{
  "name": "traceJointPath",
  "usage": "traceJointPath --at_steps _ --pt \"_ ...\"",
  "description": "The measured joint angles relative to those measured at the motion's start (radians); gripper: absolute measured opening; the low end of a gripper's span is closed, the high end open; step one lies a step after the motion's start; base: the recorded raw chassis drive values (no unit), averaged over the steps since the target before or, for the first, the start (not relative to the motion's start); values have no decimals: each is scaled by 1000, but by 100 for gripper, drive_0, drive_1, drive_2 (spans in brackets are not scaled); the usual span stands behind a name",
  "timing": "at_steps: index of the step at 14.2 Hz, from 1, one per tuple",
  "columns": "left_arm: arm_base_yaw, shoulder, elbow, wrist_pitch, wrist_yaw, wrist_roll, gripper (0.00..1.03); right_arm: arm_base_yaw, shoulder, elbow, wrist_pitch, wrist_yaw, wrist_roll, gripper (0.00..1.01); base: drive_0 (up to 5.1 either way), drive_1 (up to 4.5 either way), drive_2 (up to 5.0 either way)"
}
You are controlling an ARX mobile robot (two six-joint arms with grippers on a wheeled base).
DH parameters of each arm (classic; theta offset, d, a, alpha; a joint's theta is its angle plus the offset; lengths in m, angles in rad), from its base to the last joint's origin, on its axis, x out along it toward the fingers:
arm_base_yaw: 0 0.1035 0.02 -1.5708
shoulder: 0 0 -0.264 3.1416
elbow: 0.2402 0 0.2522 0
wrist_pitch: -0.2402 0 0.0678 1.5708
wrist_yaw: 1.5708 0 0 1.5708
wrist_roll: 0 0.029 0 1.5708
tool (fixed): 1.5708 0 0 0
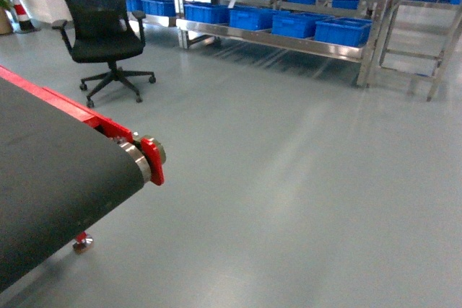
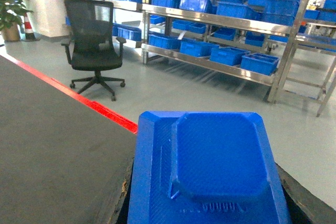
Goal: Pick blue part to blue bin on bottom shelf
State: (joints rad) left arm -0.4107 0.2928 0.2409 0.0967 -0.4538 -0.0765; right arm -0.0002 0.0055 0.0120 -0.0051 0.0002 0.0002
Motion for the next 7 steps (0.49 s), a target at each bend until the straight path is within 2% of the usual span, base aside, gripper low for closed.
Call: traceJointPath --at_steps 7 --pt "0 0 0 0 0 0 45 0 0 0 0 0 0 98 -161 -161 -161"
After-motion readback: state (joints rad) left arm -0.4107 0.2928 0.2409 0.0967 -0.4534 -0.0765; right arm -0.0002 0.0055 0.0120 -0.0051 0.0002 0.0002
